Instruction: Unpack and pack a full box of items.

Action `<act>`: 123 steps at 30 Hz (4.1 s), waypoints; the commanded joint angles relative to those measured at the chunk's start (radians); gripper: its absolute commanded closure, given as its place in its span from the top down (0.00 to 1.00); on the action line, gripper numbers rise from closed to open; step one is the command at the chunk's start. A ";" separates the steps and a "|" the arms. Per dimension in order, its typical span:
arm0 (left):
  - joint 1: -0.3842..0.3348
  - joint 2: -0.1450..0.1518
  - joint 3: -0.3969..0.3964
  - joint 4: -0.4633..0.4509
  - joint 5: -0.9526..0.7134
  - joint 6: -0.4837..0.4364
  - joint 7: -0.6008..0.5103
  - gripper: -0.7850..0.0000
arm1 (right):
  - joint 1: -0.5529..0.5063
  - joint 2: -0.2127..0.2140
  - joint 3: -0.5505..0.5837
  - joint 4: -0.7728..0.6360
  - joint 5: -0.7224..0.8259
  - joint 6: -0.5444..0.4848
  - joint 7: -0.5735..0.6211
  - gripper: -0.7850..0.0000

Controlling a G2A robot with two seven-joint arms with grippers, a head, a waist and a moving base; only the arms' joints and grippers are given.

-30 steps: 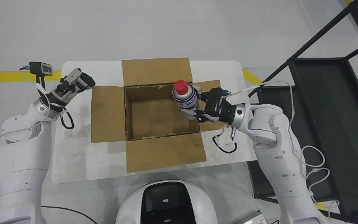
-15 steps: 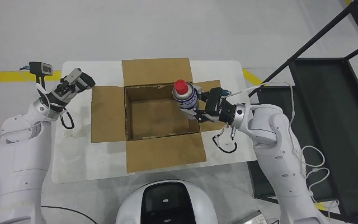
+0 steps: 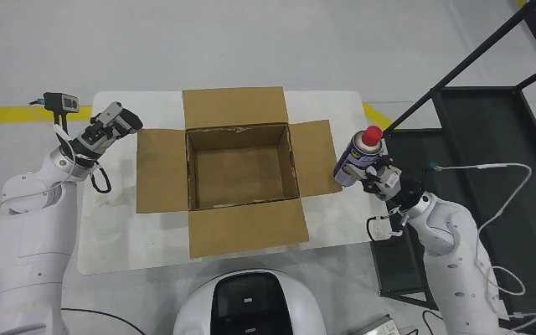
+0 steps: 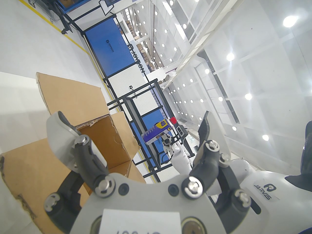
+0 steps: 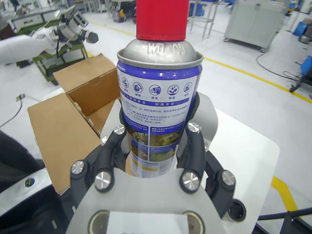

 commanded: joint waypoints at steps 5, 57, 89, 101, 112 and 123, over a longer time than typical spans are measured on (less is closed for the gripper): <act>0.000 0.000 0.000 0.000 0.000 0.000 0.000 1.00 | -0.117 -0.010 0.002 0.111 -0.176 0.092 -0.287 0.00; 0.000 0.000 0.000 0.000 0.000 0.000 0.000 1.00 | 0.501 -0.045 -0.286 1.391 -0.403 0.382 -1.034 0.00; 0.000 0.000 0.000 0.000 0.000 0.000 0.000 1.00 | 0.170 0.041 -0.262 0.962 -0.500 0.562 -1.238 1.00; 0.000 0.000 0.000 0.000 0.000 0.000 0.000 1.00 | -0.199 0.068 -0.088 0.150 -0.380 0.524 -0.714 1.00; 0.000 0.000 0.000 0.000 0.000 0.000 0.000 1.00 | -0.199 0.068 -0.088 0.150 -0.380 0.524 -0.714 1.00; 0.000 0.000 0.000 0.000 0.000 0.000 0.000 1.00 | -0.200 0.069 -0.069 0.143 -0.365 0.524 -0.648 1.00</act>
